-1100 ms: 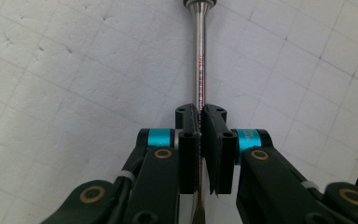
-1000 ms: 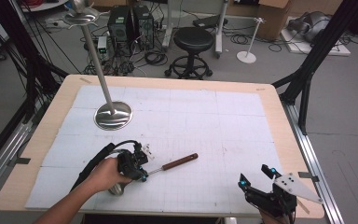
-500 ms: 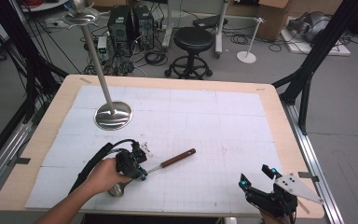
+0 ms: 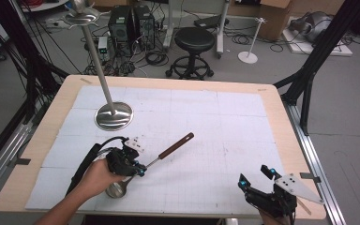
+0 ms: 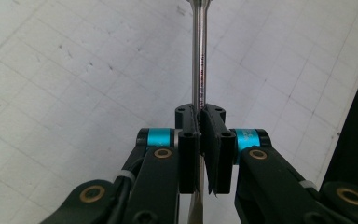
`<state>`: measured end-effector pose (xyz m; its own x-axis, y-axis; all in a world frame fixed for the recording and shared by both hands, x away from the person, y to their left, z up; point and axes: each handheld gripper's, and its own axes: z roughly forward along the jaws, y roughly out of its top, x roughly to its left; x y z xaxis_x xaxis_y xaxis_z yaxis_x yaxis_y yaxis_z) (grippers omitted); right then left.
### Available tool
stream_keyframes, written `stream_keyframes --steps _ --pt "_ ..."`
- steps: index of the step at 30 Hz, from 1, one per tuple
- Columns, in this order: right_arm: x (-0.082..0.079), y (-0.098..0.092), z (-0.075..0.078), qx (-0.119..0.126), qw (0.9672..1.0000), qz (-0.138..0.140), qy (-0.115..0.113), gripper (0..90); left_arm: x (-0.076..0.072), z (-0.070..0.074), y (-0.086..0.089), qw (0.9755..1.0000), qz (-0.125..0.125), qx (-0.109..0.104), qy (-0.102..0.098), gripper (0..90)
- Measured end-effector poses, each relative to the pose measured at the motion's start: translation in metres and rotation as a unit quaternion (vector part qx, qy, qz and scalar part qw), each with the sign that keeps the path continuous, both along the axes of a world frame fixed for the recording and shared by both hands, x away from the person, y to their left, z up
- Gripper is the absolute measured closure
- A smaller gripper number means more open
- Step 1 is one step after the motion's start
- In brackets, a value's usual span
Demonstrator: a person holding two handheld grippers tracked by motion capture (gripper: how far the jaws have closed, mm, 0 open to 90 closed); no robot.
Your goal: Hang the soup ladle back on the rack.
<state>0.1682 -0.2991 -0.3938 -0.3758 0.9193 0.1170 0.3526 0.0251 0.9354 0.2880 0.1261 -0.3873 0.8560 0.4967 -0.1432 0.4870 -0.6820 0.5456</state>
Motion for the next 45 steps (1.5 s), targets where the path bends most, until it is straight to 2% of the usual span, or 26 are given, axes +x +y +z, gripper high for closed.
stream_keyframes --steps 5,9,11,16,19,21,23,27,28,33,37,45 --pt "0.001 0.003 0.0 0.002 1.0 0.002 -0.002 16.1 -0.005 0.01 0.009 0.9986 0.018 -0.043 -0.025 84.3" --pt "0.003 0.007 0.001 0.008 0.9999 0.009 -0.007 16.1 -0.012 0.016 0.02 0.9954 0.033 -0.075 -0.05 84.2" --pt "0.004 0.01 0.001 0.005 0.9999 0.014 -0.007 16.1 -0.015 0.018 0.027 0.9928 0.04 -0.097 -0.057 84.2" --pt "0.009 0.021 0.004 0.013 0.9993 0.033 -0.011 16.0 -0.024 0.02 0.04 0.9826 0.059 -0.155 -0.084 84.3" --pt "0.012 0.029 0.007 0.02 0.9981 0.057 -0.012 16.0 -0.031 0.02 0.046 0.9753 0.055 -0.188 -0.102 84.3" --pt "0.015 0.035 0.01 0.017 0.9976 0.066 -0.01 16.0 -0.035 0.02 0.048 0.9722 0.056 -0.198 -0.112 84.3" --pt "0.018 0.04 0.012 0.016 0.9968 0.077 -0.011 16.0 -0.04 0.021 0.051 0.9678 0.059 -0.209 -0.127 84.2" --pt "0.023 0.053 0.02 0.027 0.9949 0.096 -0.017 16.1 -0.048 0.021 0.055 0.9605 0.062 -0.222 -0.156 84.3" --pt "0.025 0.057 0.023 0.029 0.9941 0.103 -0.021 16.1 -0.05 0.021 0.055 0.9582 0.064 -0.228 -0.16 84.3" --pt "0.038 0.084 0.04 0.027 0.9893 0.14 -0.032 16.1 -0.057 0.021 0.054 0.9523 0.056 -0.238 -0.183 84.2" --pt "0.048 0.108 0.058 0.033 0.9829 0.175 -0.046 16.4 -0.061 0.019 0.052 0.9466 0.051 -0.25 -0.197 84.2" --pt "0.064 0.15 0.091 0.037 0.9694 0.233 -0.069 20.5 -0.064 0.019 0.05 0.9402 0.048 -0.262 -0.212 84.2"
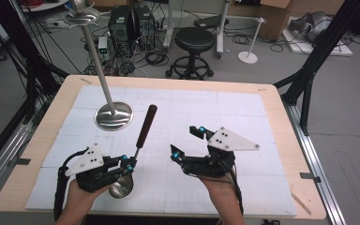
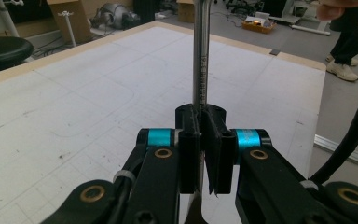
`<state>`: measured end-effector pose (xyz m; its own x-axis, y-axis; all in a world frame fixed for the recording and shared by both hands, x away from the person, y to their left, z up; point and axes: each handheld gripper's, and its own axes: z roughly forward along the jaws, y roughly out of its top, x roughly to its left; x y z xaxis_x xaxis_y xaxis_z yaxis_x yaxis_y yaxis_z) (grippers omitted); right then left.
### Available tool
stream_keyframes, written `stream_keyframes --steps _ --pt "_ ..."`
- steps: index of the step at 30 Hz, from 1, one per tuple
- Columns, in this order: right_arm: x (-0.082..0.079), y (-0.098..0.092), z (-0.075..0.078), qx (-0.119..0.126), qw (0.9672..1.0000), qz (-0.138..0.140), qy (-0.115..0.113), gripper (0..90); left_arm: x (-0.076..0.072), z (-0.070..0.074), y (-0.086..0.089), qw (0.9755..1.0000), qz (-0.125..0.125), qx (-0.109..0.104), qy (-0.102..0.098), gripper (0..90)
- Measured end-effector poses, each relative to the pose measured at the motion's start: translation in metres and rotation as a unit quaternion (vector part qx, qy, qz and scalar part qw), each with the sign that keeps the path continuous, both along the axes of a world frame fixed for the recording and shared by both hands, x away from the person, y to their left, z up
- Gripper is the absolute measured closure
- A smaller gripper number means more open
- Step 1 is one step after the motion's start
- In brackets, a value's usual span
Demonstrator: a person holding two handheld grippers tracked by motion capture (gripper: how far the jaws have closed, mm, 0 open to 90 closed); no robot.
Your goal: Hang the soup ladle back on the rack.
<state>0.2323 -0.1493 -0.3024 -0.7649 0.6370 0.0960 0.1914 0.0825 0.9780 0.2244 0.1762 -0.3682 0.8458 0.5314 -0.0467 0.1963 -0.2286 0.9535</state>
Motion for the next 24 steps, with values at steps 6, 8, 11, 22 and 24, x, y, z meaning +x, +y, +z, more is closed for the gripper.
stream_keyframes --steps 6,8,11,22,24 --pt "0.009 0.026 0.021 0.004 0.9995 0.031 -0.011 22.9 -0.001 -0.001 -0.005 1.0 0.0 0.0 -0.001 84.2" --pt "0.012 0.034 0.027 0.002 0.9992 0.037 -0.016 23.3 -0.002 -0.001 -0.007 1.0 -0.003 0.001 -0.001 84.2" --pt "0.014 0.043 0.033 0.006 0.9987 0.047 -0.018 25.1 -0.002 -0.002 -0.01 1.0 -0.004 -0.002 0.0 84.2" --pt "0.019 0.055 0.04 0.022 0.9967 0.077 -0.014 41.9 -0.001 -0.003 -0.011 0.9998 -0.017 0.0 -0.001 84.1" --pt "0.02 0.055 0.04 0.027 0.9962 0.082 -0.01 45.8 -0.002 -0.002 -0.011 0.9998 -0.02 0.001 0.0 84.1"
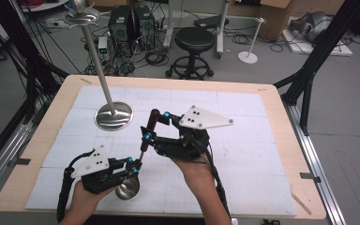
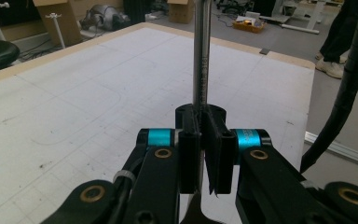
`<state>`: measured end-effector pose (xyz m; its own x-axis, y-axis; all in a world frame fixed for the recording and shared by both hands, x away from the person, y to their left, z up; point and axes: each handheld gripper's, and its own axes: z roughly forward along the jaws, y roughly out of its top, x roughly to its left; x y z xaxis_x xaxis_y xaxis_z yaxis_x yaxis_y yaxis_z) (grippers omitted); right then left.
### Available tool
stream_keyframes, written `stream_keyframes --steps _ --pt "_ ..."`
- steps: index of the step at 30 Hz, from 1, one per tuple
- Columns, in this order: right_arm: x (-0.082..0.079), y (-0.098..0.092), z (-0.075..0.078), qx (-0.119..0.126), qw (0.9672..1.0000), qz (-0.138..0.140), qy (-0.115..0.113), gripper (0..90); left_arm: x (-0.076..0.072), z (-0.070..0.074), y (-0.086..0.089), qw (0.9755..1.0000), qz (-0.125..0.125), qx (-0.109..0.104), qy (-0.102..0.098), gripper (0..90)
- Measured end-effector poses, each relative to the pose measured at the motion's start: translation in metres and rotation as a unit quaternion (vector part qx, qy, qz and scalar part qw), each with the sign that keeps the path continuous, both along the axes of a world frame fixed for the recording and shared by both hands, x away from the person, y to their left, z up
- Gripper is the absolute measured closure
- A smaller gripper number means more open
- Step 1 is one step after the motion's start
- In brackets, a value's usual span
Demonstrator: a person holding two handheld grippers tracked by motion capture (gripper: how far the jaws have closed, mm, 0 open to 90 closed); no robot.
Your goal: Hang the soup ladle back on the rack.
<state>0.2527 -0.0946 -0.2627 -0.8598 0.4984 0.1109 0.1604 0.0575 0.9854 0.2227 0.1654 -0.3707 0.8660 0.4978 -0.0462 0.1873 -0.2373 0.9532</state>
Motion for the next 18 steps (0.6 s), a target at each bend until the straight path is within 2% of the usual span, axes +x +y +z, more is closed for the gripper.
stream_keyframes --steps 5,12,18 --pt "0.0027 -0.0009 0.0001 0.017 0.9997 0.016 0.011 55.1 -0.0004 0.0 0.0003 1.0 -0.006 0.001 -0.003 84.1" --pt "0.002 -0.0004 0.0022 0.017 0.9994 0.03 0.008 67.9 -0.0003 0.0001 0.0009 0.9999 -0.011 0.001 -0.005 84.0" --pt "0.0004 0.0012 0.0043 0.029 0.9981 0.052 0.017 71.8 -0.0013 0.0006 0.0021 0.9998 -0.015 -0.002 -0.013 84.0"
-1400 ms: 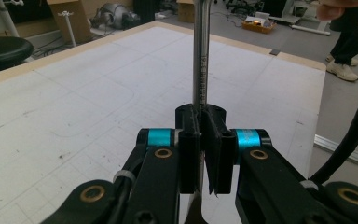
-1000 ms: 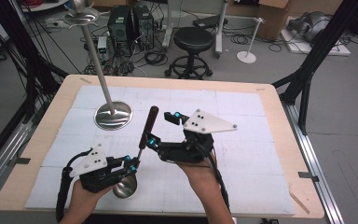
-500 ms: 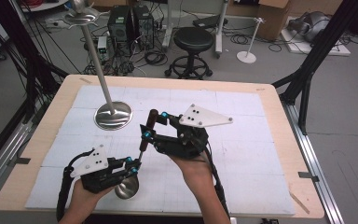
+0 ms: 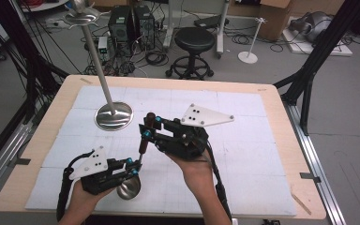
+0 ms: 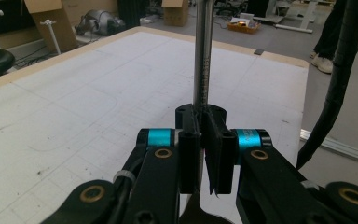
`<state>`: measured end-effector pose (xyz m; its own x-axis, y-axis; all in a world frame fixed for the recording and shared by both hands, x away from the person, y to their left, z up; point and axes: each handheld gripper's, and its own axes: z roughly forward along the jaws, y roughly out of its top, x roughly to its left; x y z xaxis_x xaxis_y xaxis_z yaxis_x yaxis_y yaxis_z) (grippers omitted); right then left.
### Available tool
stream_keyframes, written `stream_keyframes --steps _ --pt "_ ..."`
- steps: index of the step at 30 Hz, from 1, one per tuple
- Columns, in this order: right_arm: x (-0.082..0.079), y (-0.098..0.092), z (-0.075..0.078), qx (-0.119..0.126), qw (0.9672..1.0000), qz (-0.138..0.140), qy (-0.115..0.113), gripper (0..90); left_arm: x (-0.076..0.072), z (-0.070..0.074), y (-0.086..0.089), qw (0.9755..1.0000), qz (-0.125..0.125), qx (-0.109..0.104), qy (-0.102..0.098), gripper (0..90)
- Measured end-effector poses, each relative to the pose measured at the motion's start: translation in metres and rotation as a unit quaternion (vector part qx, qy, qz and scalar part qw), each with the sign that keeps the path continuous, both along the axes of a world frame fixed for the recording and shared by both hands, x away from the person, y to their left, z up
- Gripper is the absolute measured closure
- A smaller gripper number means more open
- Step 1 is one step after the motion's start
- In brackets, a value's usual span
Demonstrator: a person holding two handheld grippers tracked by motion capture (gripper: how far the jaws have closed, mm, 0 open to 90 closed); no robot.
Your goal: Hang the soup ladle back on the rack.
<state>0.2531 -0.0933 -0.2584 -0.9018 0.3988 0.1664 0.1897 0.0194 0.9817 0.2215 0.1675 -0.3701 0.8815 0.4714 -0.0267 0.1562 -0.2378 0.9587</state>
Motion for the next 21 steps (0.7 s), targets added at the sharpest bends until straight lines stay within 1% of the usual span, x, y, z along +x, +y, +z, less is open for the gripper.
stream_keyframes --steps 2,5,7,8,9,10,11,14,15,17,19,21 --pt "-0.001 0.002 0.001 0.005 1.0 0.007 0.002 72.3 0.0 0.0 0.001 1.0 -0.002 -0.005 -0.004 83.9" --pt "-0.003 0.005 0.005 0.0 0.9999 0.015 0.0 72.8 0.0 0.0 0.001 0.9999 -0.009 -0.008 -0.01 83.5" --pt "-0.005 0.008 0.009 -0.001 0.9998 0.021 -0.005 72.9 0.001 0.001 0.001 0.9997 -0.018 -0.017 -0.01 83.1" --pt "-0.005 0.009 0.01 -0.002 0.9997 0.025 -0.006 72.9 0.001 0.001 0.002 0.9995 -0.023 -0.021 -0.005 82.8" --pt "-0.006 0.01 0.011 -0.005 0.9995 0.029 -0.006 72.9 0.003 0.001 0.002 0.9992 -0.03 -0.025 0.005 79.6" --pt "-0.005 0.01 0.012 -0.009 0.9994 0.032 -0.007 72.9 0.005 0.002 0.003 0.9987 -0.038 -0.028 0.021 73.4" --pt "-0.005 0.01 0.013 -0.012 0.9992 0.039 -0.002 73.0 0.005 0.002 0.005 0.9983 -0.044 -0.031 0.024 68.0" --pt "-0.004 0.009 0.012 -0.02 0.9985 0.051 -0.002 72.9 0.005 0.006 0.011 0.9971 -0.055 -0.046 0.024 57.9" --pt "-0.003 0.008 0.011 -0.022 0.9984 0.053 -0.002 72.9 0.005 0.008 0.013 0.9963 -0.059 -0.055 0.029 53.1" --pt "-0.001 0.006 0.009 -0.026 0.9977 0.063 -0.002 72.9 0.007 0.013 0.018 0.9952 -0.066 -0.065 0.03 46.9" --pt "0.0 0.004 0.007 -0.026 0.9967 0.077 0.0 72.9 0.008 0.018 0.022 0.9938 -0.078 -0.075 0.028 45.9" --pt "0.001 0.002 0.006 -0.02 0.9954 0.093 -0.001 72.9 0.009 0.023 0.024 0.9921 -0.089 -0.085 0.024 45.1"
